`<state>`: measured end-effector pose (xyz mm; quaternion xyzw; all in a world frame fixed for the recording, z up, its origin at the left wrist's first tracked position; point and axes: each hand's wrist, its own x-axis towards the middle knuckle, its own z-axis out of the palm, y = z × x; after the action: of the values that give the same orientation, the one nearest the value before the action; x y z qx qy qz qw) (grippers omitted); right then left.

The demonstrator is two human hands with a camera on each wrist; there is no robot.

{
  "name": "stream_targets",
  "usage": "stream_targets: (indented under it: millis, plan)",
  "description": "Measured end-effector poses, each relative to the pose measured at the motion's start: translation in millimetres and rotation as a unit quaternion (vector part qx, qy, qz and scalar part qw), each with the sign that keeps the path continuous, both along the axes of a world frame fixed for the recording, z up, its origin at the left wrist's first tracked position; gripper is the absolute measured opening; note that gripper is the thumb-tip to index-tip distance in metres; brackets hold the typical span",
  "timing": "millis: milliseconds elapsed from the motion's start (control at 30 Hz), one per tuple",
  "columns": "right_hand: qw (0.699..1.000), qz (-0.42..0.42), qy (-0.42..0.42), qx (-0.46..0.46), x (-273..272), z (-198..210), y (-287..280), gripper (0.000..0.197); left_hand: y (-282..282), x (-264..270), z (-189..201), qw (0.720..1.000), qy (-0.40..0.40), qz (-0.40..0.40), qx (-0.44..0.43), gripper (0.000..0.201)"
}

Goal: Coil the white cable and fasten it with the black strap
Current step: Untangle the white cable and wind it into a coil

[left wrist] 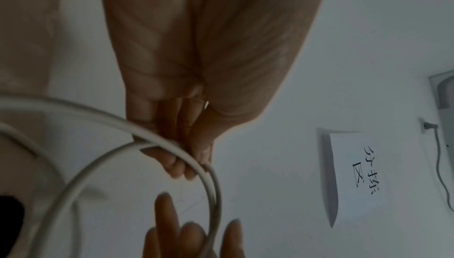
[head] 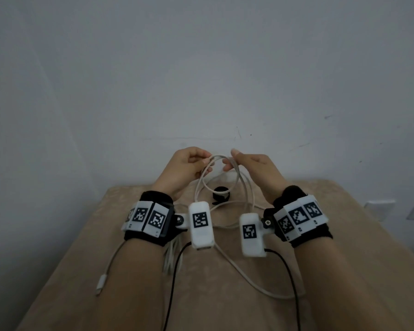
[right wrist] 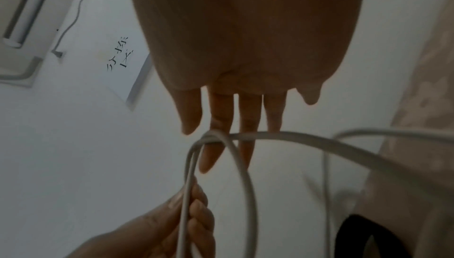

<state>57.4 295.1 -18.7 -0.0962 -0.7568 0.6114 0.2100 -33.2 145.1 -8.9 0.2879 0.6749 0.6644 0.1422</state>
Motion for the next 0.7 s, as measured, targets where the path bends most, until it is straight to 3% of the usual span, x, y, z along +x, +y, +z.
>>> stream_targets:
  millis: [67, 100, 200, 300, 367, 500, 567, 700]
  plan:
    - [0.999, 0.012, 0.03, -0.027, -1.0, -1.6, -0.3, 0.028, 1.0, 1.3, 1.0, 1.0, -0.001, 0.006, 0.001, 0.021]
    - [0.995, 0.01, 0.049, -0.082, -2.0, -2.9, -0.1, 0.025, 1.4, 1.5, 1.6, 1.0, 0.001, 0.012, 0.005, 0.021]
    - [0.96, -0.017, 0.071, -0.271, -2.3, -3.7, 2.0, 0.023, -1.2, -1.4, 2.8, 0.998, -0.01, 0.045, 0.032, 0.021]
    - [0.923, -0.03, 0.072, -0.376, 0.5, -2.5, 9.0, 0.023, -7.7, -5.4, 4.0, 0.993, -0.063, 0.046, 0.089, 0.018]
    - [0.925, -0.01, 0.048, -0.378, 2.5, -0.7, 11.9, 0.02, -7.4, -4.6, 3.5, 0.993, -0.063, 0.03, 0.092, 0.016]
    - [0.975, 0.028, -0.042, -0.218, 6.3, 2.0, 7.9, 0.031, -1.9, 2.2, 1.6, 0.998, 0.005, 0.007, 0.055, 0.015]
    - [0.981, 0.039, -0.027, -0.188, 6.5, 2.7, 5.1, 0.026, -2.3, 4.5, 3.2, 0.999, 0.023, 0.002, 0.031, 0.017]
    - [0.927, 0.032, 0.076, -0.367, 4.8, 1.4, 14.0, 0.019, -8.0, 1.6, 5.4, 0.999, 0.001, 0.045, 0.029, 0.019]
